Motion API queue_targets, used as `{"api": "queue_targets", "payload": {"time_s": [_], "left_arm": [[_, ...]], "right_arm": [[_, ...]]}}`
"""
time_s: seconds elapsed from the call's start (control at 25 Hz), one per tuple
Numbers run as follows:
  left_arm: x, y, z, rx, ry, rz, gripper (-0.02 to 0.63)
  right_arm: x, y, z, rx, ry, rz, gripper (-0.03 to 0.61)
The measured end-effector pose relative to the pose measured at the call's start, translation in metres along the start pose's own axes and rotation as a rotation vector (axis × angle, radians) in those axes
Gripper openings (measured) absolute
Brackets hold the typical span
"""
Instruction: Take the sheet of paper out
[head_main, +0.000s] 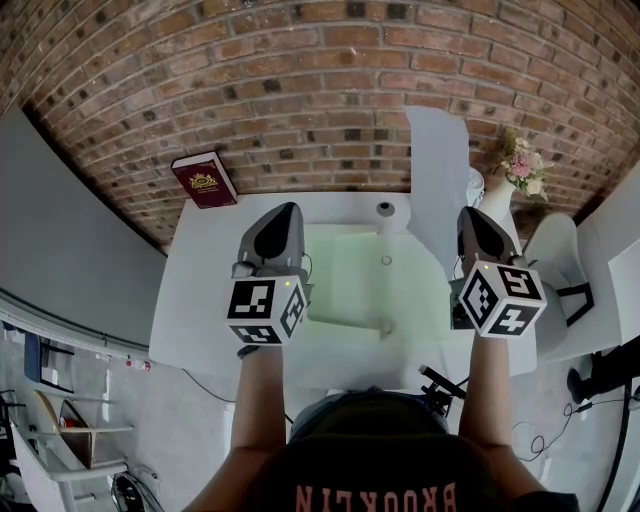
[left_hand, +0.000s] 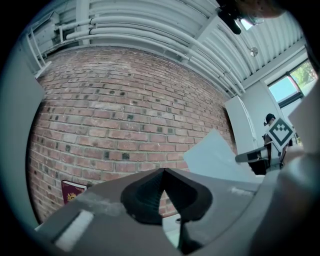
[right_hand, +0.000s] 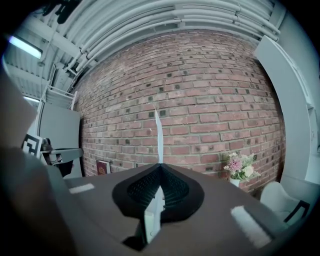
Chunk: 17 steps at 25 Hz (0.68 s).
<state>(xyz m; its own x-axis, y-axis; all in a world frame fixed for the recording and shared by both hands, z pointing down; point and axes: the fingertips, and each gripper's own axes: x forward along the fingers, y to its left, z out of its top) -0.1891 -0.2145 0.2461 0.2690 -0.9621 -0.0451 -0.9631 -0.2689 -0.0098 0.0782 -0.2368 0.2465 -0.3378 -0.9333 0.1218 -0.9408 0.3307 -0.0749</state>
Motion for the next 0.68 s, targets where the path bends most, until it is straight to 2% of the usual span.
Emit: {"api": "queue_targets", "payload": {"time_s": [0.24, 0.68], "left_arm": [[-0.001, 0.000, 0.012, 0.025, -0.024, 0.007, -0.003], [-0.007, 0.008, 0.021, 0.035, -0.051, 0.030, -0.003]], "right_arm": [[-0.004, 0.004, 0.009, -0.012, -0.040, 0.005, 0.000], [-0.017, 0.011, 0.031, -0.035, -0.194, -0.011, 0.000]]}}
